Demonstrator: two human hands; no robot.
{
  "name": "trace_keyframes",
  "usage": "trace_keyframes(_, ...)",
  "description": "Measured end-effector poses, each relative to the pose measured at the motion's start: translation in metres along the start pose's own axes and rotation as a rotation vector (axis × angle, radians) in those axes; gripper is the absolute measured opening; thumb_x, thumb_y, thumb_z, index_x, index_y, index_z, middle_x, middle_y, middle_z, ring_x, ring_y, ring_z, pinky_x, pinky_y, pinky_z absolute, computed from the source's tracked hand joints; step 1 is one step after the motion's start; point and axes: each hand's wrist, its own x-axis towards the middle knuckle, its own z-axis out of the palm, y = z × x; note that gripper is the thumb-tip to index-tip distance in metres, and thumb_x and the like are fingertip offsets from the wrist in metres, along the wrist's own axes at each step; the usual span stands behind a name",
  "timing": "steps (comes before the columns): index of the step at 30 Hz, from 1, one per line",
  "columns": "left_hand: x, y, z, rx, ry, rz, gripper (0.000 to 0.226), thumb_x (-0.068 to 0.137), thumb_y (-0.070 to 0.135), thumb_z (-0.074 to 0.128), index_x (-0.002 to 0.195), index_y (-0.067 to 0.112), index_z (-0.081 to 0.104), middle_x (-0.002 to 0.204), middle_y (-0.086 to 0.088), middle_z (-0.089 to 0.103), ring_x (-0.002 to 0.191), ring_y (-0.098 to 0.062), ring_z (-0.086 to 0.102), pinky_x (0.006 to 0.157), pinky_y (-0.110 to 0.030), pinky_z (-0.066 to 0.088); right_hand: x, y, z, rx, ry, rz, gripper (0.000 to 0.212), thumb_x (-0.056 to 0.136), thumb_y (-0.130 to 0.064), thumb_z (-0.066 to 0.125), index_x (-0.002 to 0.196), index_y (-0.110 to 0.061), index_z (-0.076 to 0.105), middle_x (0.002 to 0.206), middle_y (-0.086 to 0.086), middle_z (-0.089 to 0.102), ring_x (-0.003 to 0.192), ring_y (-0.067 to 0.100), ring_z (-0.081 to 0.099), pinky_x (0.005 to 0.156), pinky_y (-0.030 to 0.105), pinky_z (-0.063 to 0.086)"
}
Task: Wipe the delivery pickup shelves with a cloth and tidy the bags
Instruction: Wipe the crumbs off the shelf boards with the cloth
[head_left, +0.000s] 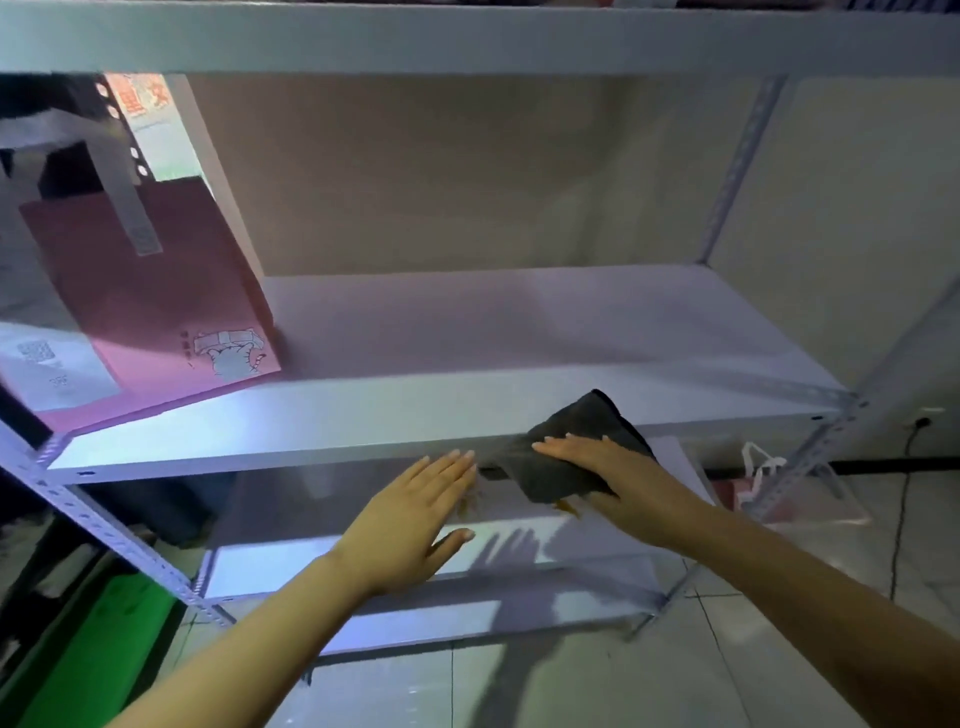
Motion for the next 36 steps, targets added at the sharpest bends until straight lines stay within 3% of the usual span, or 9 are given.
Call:
trace_keyframes(4, 0.016, 0.02, 0.012, 0.022, -0.029, 0.077, 0.063, 0.095, 0.053, 0.035, 0.143, 0.012, 0.041, 0.148, -0.006, 0.04, 0.138, -0.021, 0.036, 0.11, -0.037, 0.018, -0.051, 0.008, 0.011, 0.084, 0.041, 0.076, 0.055, 0.096, -0.013, 0.055, 0.136, -0.044, 0.036, 0.131, -0.023, 0.046, 0.11, -0.005, 0.049, 0.09, 0.0, 0.033)
trace_keyframes(10, 0.029, 0.055, 0.046, 0.04, -0.239, 0.037, 0.063, 0.095, 0.056, 0.03, 0.138, 0.014, 0.049, 0.142, -0.005, 0.049, 0.131, -0.02, 0.046, 0.105, -0.041, 0.023, -0.111, 0.062, 0.036, 0.303, 0.028, 0.333, 0.04, 0.097, -0.031, 0.051, 0.126, -0.058, 0.044, 0.114, -0.033, 0.06, 0.105, -0.014, 0.054, 0.086, 0.01, 0.043)
trace_keyframes(14, 0.042, 0.068, 0.07, 0.039, -0.359, -0.033, 0.068, 0.098, 0.056, 0.012, 0.13, 0.017, 0.058, 0.136, -0.003, 0.056, 0.125, -0.019, 0.053, 0.106, -0.042, 0.04, -0.134, 0.113, 0.044, 0.347, 0.111, 0.439, 0.046, 0.096, -0.016, 0.053, 0.116, -0.057, 0.046, 0.103, -0.01, 0.07, 0.092, -0.002, 0.062, 0.077, 0.018, 0.048)
trace_keyframes(19, 0.072, 0.101, 0.114, -0.043, -0.414, -0.158, 0.1, 0.077, 0.067, -0.022, 0.15, 0.014, 0.021, 0.157, -0.004, 0.013, 0.146, -0.023, 0.014, 0.116, -0.047, 0.004, -0.137, 0.179, 0.026, 0.361, 0.205, 0.459, 0.022, 0.098, -0.016, 0.05, 0.113, -0.029, 0.058, 0.097, 0.017, 0.068, 0.092, 0.03, 0.064, 0.074, 0.028, 0.051)
trace_keyframes(23, 0.095, 0.116, 0.156, -0.003, -0.44, -0.261, 0.079, 0.095, 0.058, 0.0, 0.135, 0.013, 0.052, 0.142, -0.006, 0.049, 0.131, -0.022, 0.046, 0.114, -0.042, 0.019, -0.113, 0.227, 0.024, 0.273, 0.288, 0.388, 0.029, 0.099, -0.017, 0.047, 0.111, -0.043, 0.048, 0.08, -0.019, 0.06, 0.078, 0.0, 0.06, 0.062, 0.012, 0.04)
trace_keyframes(26, 0.103, 0.115, 0.196, -0.044, -0.417, -0.356, 0.075, 0.097, 0.058, 0.006, 0.134, 0.012, 0.053, 0.14, -0.005, 0.052, 0.13, -0.022, 0.047, 0.114, -0.041, 0.021, -0.087, 0.265, 0.052, 0.237, 0.325, 0.401, 0.032, 0.099, -0.02, 0.048, 0.126, -0.036, 0.048, 0.099, -0.021, 0.055, 0.091, 0.0, 0.058, 0.073, 0.015, 0.042)
trace_keyframes(29, 0.113, 0.106, 0.241, -0.04, -0.384, -0.378, 0.097, 0.082, 0.067, -0.02, 0.15, 0.013, 0.021, 0.157, -0.003, 0.017, 0.146, -0.021, 0.016, 0.118, -0.04, -0.004, -0.056, 0.309, 0.103, 0.269, 0.348, 0.443, 0.045, 0.098, -0.019, 0.049, 0.141, -0.026, 0.04, 0.128, -0.005, 0.056, 0.117, 0.018, 0.054, 0.092, 0.029, 0.043)
trace_keyframes(32, 0.121, 0.093, 0.29, -0.039, -0.395, -0.431, 0.111, 0.063, 0.069, -0.038, 0.152, 0.016, 0.004, 0.16, -0.001, 0.004, 0.147, -0.018, 0.003, 0.116, -0.041, -0.009, -0.03, 0.334, 0.156, 0.381, 0.39, 0.48, 0.047, 0.097, -0.023, 0.049, 0.143, -0.027, 0.037, 0.134, -0.001, 0.055, 0.122, 0.022, 0.052, 0.092, 0.028, 0.039)
trace_keyframes(36, 0.131, 0.081, 0.352, -0.036, -0.33, -0.47, 0.108, 0.066, 0.07, -0.035, 0.152, 0.017, 0.002, 0.16, -0.001, 0.001, 0.147, -0.017, 0.0, 0.116, -0.042, -0.007, -0.014, 0.356, 0.219, -0.097, 0.278, 0.39, 0.06, 0.086, -0.059, 0.033, 0.138, -0.031, 0.046, 0.138, -0.001, 0.052, 0.129, 0.032, 0.044, 0.105, 0.05, 0.03)
